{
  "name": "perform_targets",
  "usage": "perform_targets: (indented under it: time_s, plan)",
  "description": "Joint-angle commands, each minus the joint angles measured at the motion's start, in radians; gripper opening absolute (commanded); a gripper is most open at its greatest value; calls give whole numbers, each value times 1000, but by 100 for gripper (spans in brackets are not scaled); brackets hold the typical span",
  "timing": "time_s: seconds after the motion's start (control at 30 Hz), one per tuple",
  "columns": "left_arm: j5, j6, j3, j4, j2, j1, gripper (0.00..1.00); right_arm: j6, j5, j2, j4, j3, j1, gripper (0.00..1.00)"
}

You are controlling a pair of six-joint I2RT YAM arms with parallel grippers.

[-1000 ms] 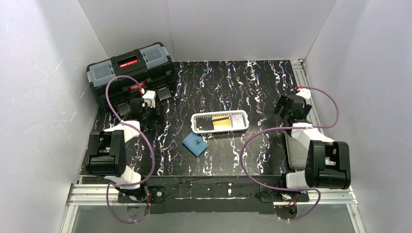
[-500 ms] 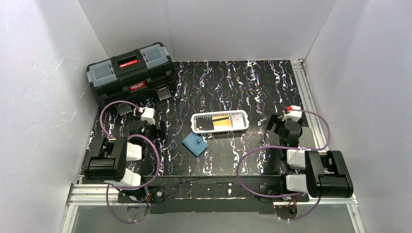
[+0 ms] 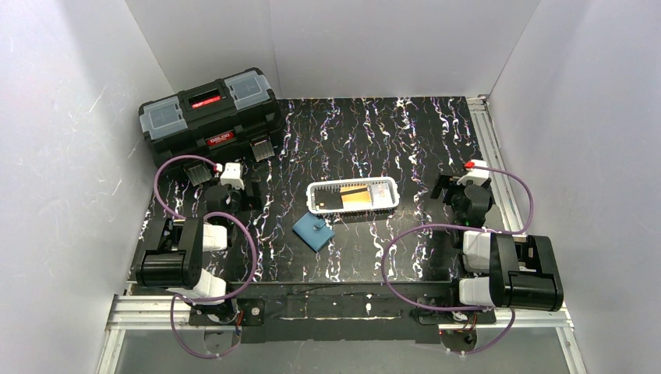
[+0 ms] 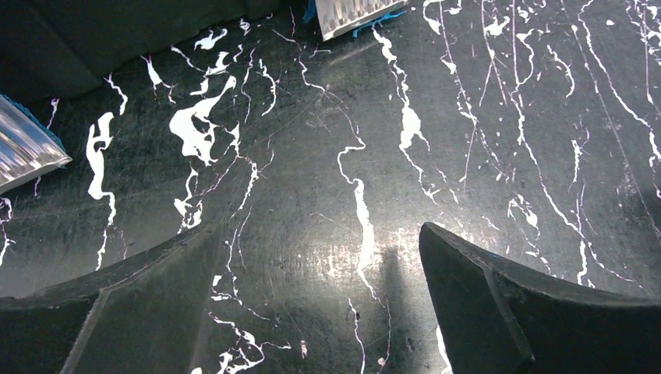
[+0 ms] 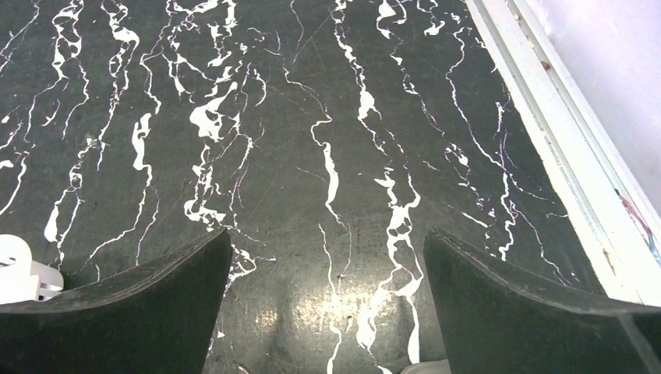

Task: Put the credit cards into the card holder
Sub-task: Reset both arms

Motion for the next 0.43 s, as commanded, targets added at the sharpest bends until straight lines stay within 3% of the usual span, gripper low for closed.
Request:
perform_targets:
  time_s: [0.0,0.4]
  plan:
    - [-45,-7,13,3,-8,2,98,4,-17,-18,17,19,1,98]
    - [-46,-7,15,0,-8,2,98,6,-19,-18,20,18,1,98]
